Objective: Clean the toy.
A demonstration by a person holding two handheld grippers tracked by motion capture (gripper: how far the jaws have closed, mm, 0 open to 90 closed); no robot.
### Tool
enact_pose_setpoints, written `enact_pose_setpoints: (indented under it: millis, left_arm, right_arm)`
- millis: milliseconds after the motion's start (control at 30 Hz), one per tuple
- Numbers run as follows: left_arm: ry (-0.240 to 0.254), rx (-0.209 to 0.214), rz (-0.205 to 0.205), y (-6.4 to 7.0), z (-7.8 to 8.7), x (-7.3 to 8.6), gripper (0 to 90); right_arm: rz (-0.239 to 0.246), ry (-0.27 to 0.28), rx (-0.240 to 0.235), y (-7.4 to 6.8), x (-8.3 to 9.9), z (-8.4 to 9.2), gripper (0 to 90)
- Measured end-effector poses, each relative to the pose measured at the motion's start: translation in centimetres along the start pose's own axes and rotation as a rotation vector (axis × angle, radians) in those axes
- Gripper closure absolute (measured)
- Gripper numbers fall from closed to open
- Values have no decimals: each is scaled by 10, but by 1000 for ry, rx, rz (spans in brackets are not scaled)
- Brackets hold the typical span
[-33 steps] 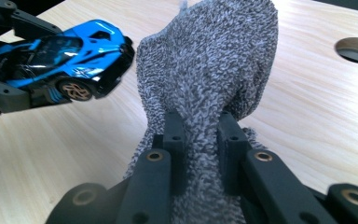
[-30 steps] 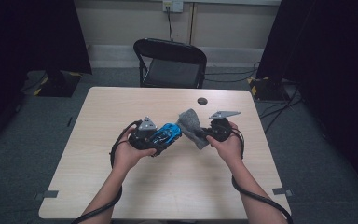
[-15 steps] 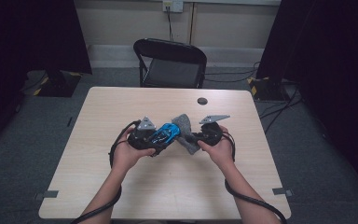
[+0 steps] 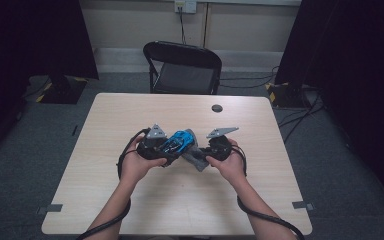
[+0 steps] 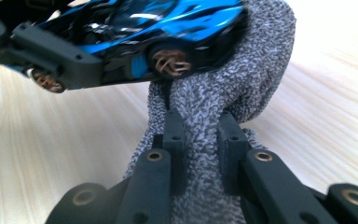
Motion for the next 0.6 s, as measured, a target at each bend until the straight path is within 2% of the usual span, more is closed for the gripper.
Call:
enact_pose_setpoints:
  millis: [200, 267, 600]
  left_arm:
    - [-1, -5, -6, -1, 1, 0, 281]
    - [2, 4, 9, -1, 1, 0, 281]
    - [1, 0, 12, -3, 1, 1, 281]
  right_arm:
    - [36, -11, -35, -14, -1, -11, 769]
    - [45, -11, -44, -17, -1, -14, 769]
    - [69, -19, -87, -30, 0, -26, 769]
Point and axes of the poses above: each handheld gripper's, and its own axes: z roughly backward along the jaws, x roughly out of its underside, y roughly to its right, the point moved 2 cm from there along -z, roughly forward along the jaws, and after that the axes turned 2 degrees about -x, right-handed, at the moved point
